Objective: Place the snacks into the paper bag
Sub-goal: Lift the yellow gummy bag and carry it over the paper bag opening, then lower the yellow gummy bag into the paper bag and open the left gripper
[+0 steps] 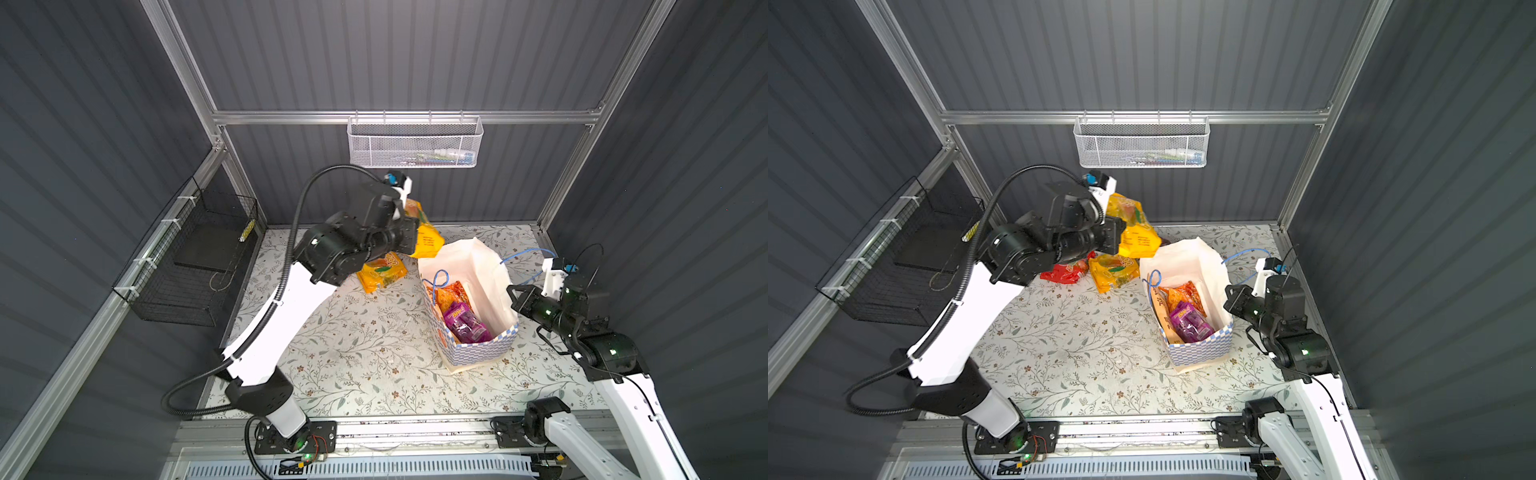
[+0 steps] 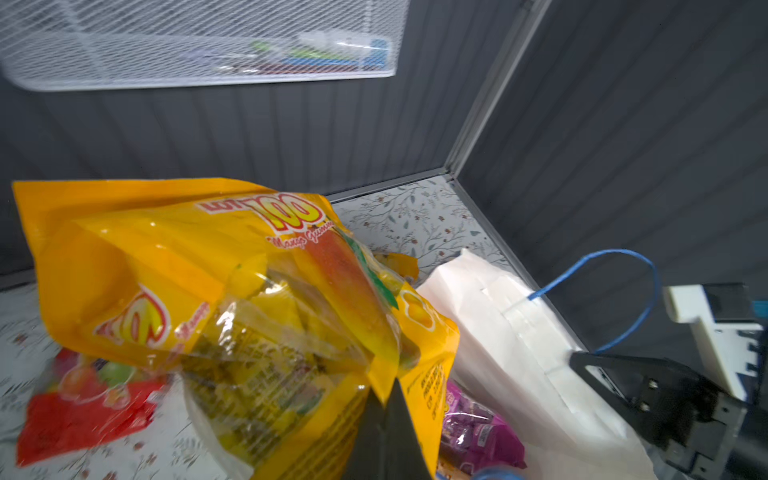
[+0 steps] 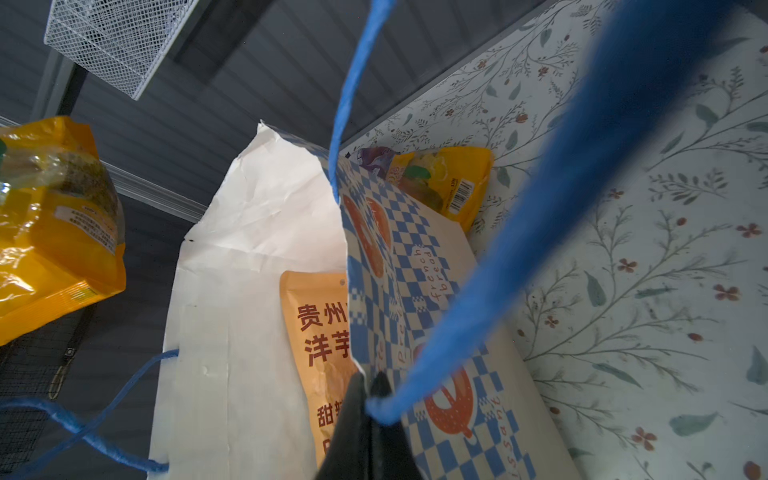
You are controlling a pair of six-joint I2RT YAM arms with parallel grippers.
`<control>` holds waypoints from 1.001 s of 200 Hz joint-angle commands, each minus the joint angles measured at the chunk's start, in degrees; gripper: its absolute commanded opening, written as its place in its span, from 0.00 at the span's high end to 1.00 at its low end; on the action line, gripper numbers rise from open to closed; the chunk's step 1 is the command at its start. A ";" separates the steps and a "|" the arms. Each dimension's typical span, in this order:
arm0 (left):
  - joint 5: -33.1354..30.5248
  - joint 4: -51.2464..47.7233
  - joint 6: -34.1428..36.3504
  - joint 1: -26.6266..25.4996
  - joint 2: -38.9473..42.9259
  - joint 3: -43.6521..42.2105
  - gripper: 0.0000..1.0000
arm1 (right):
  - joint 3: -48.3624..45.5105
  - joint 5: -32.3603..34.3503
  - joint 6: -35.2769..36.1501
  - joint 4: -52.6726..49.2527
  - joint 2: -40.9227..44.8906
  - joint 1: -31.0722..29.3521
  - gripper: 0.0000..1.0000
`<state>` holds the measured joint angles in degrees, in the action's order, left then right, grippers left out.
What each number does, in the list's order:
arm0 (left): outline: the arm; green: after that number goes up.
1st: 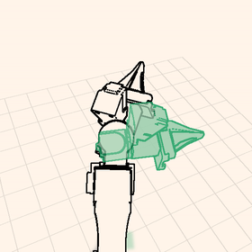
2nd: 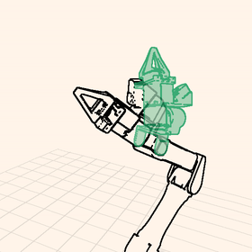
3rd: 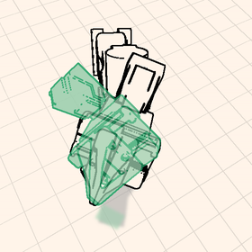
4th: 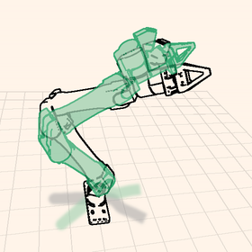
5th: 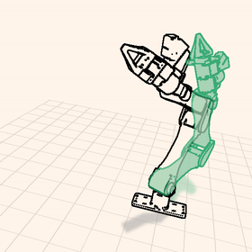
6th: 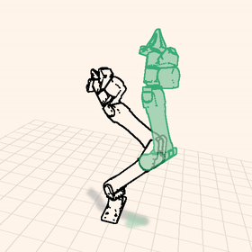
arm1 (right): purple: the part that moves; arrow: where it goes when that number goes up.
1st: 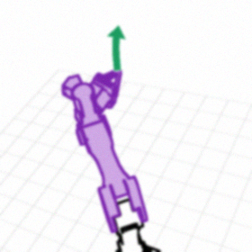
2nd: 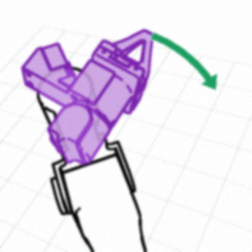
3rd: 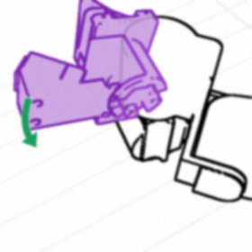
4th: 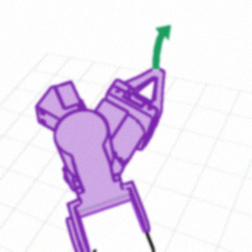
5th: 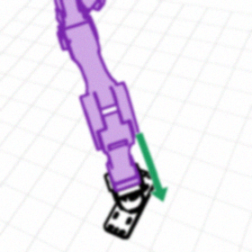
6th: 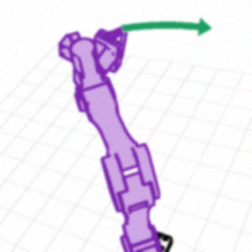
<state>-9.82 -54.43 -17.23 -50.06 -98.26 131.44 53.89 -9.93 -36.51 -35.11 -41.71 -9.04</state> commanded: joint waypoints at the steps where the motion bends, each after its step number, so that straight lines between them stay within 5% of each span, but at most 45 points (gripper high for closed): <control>1: 4.26 3.69 3.40 -1.49 -3.54 7.10 1.00 | 0.03 3.08 1.62 0.21 0.58 0.33 1.00; 29: 7.79 5.89 4.88 -4.64 -7.05 7.41 1.00 | -0.36 3.20 2.04 0.09 0.93 0.42 1.00; 57: 4.70 4.97 7.39 -8.92 -9.22 6.58 1.00 | -0.36 3.33 2.49 -0.41 1.23 0.69 1.00; 200: 3.03 11.07 2.64 -13.22 -7.91 -11.10 1.00 | -0.89 3.15 2.42 0.45 1.03 0.86 1.00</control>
<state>-4.45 -50.06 -13.78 -62.85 -109.43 121.08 53.56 -7.44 -34.44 -36.47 -40.56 -8.40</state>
